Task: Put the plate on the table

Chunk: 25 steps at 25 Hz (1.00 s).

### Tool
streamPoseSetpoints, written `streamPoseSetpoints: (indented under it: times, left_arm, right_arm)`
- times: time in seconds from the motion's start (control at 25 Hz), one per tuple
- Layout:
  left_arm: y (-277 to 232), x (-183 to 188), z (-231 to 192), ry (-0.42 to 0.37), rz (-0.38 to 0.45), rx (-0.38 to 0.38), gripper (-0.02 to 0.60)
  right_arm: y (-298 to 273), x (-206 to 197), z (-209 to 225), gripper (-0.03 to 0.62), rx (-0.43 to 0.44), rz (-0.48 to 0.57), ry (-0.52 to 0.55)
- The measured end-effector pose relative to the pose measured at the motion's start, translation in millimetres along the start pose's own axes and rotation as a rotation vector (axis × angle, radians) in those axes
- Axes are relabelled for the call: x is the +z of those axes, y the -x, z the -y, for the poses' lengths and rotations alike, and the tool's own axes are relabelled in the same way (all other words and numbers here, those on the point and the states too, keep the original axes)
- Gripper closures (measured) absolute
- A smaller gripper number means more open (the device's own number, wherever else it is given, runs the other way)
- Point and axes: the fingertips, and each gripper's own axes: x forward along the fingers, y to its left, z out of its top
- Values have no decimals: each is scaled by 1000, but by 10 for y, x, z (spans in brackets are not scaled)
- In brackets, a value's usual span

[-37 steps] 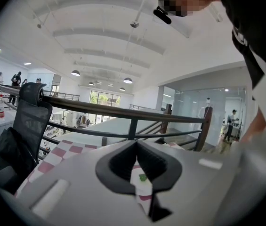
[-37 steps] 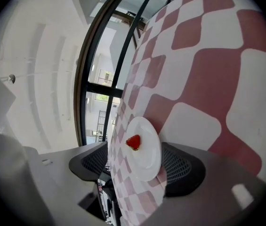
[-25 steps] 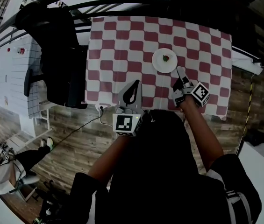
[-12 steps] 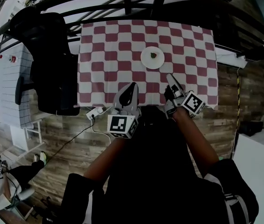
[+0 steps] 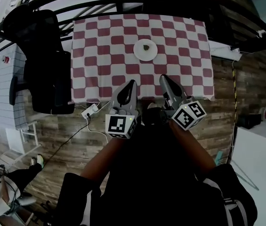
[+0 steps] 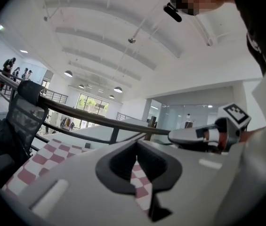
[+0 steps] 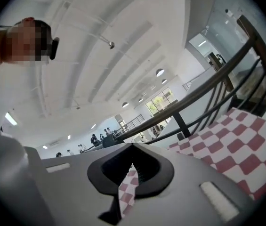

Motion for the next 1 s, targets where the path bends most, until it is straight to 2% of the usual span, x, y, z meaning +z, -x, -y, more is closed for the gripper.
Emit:
streamPoseSetpoints:
  times: [0.12, 0.24, 0.36, 0.56, 0.72, 1.0]
  left_arm:
    - [21, 19, 119, -26, 5, 6, 574]
    - [32, 25, 274, -41, 13, 19, 574]
    - [69, 84, 504, -71, 40, 21, 574]
    - [91, 77, 905, -79, 59, 28, 574]
    - [170, 143, 1197, -130, 93, 24, 575]
    - [333, 112, 1580, -170, 110, 18, 574]
  right_arm:
    - [55, -51, -49, 595, 2, -21, 83]
    - [175, -106, -85, 595, 16, -36, 110]
    - [346, -121, -165, 595, 34, -52, 165]
    - [666, -73, -232, 597, 38, -41, 298]
    - [893, -3, -217, 597, 31, -14, 324]
    - [1301, 12, -193, 597, 8, 1, 365]
